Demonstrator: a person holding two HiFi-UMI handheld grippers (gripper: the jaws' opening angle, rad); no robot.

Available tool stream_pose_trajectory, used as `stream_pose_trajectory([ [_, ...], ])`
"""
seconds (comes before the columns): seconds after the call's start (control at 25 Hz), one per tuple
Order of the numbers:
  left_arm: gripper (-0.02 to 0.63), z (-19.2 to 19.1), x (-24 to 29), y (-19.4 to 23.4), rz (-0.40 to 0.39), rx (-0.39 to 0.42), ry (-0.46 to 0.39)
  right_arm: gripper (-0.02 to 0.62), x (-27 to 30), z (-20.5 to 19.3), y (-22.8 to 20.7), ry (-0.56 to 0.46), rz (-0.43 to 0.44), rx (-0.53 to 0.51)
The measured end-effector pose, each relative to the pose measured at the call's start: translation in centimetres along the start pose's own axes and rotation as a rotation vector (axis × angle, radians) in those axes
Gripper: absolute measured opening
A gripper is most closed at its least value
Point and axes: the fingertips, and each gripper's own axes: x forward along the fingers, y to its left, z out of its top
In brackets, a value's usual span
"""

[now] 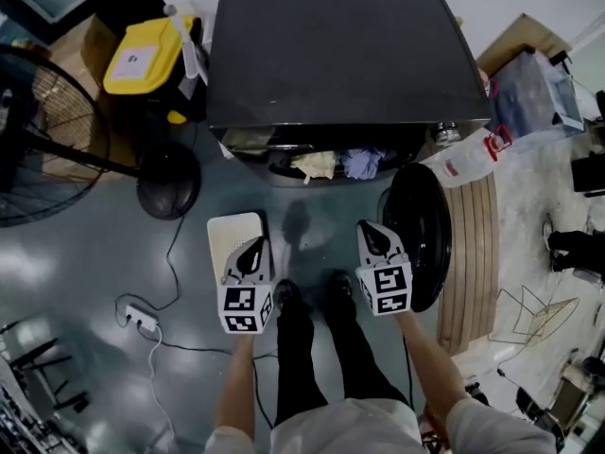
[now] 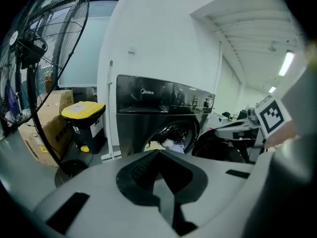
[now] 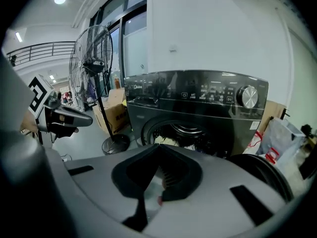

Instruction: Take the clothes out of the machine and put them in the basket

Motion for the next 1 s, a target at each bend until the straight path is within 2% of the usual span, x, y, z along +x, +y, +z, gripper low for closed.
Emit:
stream_pose_trajectory([
  [0.36,0.018,-3.8,3.7,1.7,-0.017,0.004,0.008,0.025,5.0,-4.5,1.3,0.021,0.017,-0.003],
  [0.68,0.018,-7.5,7.5,2.1,-0.026,0.005,0.014,0.025,9.1,-8.7,0.5,0.04,0.016,-0.028],
  [1.0,0.018,-9.8,10.4,2.8,-0.029,0.0,0.022,0.025,13.0,-11.1,-0.6,0.067,0.017,-0.1],
])
